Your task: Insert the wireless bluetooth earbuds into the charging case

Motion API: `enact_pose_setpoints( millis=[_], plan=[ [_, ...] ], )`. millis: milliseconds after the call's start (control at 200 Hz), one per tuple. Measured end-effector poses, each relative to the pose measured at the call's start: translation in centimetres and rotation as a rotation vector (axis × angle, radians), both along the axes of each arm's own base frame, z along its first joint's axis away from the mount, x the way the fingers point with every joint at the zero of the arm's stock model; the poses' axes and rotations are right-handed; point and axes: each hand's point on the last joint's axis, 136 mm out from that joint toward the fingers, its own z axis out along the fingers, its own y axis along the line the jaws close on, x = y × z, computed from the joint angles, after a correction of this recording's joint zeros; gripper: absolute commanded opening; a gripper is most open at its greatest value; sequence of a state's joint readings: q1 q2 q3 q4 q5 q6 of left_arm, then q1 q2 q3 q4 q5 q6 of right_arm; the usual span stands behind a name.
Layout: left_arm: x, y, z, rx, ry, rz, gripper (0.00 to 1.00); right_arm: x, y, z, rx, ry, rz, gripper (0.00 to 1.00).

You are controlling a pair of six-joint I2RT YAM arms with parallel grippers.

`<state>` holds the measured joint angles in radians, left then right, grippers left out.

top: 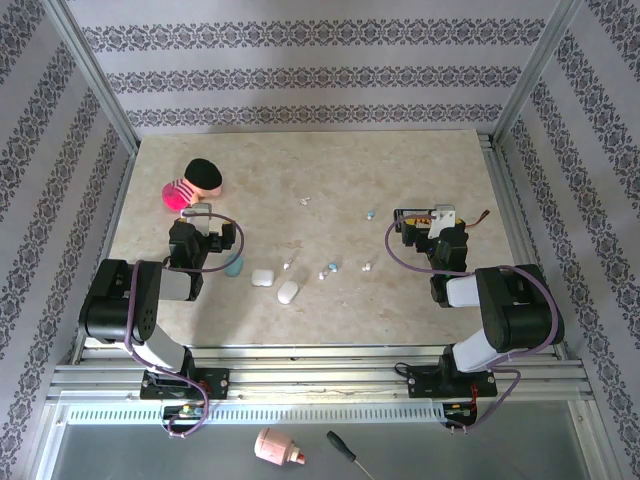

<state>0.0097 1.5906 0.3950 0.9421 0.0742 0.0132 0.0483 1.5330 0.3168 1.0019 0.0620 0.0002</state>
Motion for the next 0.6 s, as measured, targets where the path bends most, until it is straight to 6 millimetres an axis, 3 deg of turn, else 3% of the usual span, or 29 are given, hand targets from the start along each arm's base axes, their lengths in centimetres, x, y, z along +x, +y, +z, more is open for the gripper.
enact_pose_setpoints(
  millis=[600],
  plan=[
    [0.0, 0.08, 0.0, 0.001, 0.0, 0.004, 0.99, 0.07, -0.26, -0.28, 0.003, 0.017, -0.008, 0.98]
  ],
)
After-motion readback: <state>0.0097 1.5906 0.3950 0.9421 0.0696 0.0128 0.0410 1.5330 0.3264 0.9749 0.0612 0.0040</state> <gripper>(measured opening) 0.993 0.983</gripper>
